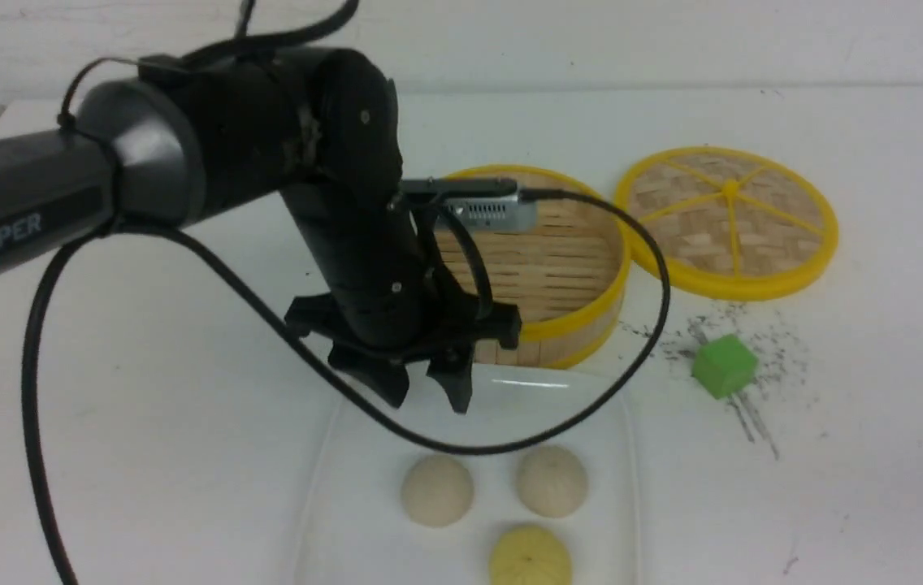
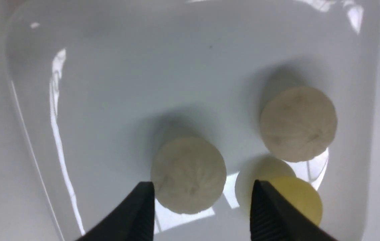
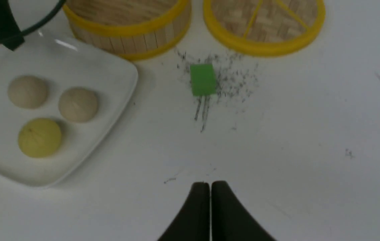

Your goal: Put the steamed buns into the plate on the white tablecloth.

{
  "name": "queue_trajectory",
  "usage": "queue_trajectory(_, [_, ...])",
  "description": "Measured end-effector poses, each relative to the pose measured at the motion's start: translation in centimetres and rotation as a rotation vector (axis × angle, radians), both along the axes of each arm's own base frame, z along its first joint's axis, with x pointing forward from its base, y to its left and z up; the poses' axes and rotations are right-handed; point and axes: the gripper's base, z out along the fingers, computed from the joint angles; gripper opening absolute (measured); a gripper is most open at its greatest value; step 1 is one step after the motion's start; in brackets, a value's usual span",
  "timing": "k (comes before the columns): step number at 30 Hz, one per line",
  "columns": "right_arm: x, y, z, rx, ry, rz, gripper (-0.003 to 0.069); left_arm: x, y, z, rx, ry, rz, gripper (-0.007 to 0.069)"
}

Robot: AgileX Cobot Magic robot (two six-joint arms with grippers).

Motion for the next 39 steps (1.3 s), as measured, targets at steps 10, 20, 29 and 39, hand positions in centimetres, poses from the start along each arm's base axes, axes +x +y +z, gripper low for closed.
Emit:
queue_trajectory(10, [1.3, 1.1, -3.3, 0.169, -0.225, 0.019, -0.0015, 0.6, 0.0, 1.6, 0.012, -0.059, -0.022, 0.0079])
queue_trajectory(20, [3.2, 2.7, -5.9, 0.222, -0.365, 0.072, -0.0015, 0.6, 0.1, 1.6, 0.025, -0.068, -0.058, 0.0002])
queue_trajectory(29, [2.9, 3.0, -7.1, 0.166, -0.258, 0.114, -0.0013, 0.6, 0.1, 1.6, 0.024, -0.069, -0.058, 0.0002])
queue_trajectory(39, [2.9, 3.0, -7.1, 0.165, -0.265, 0.117, -0.0008, 0.6, 0.1, 1.6, 0.024, -0.068, -0.058, 0.0013])
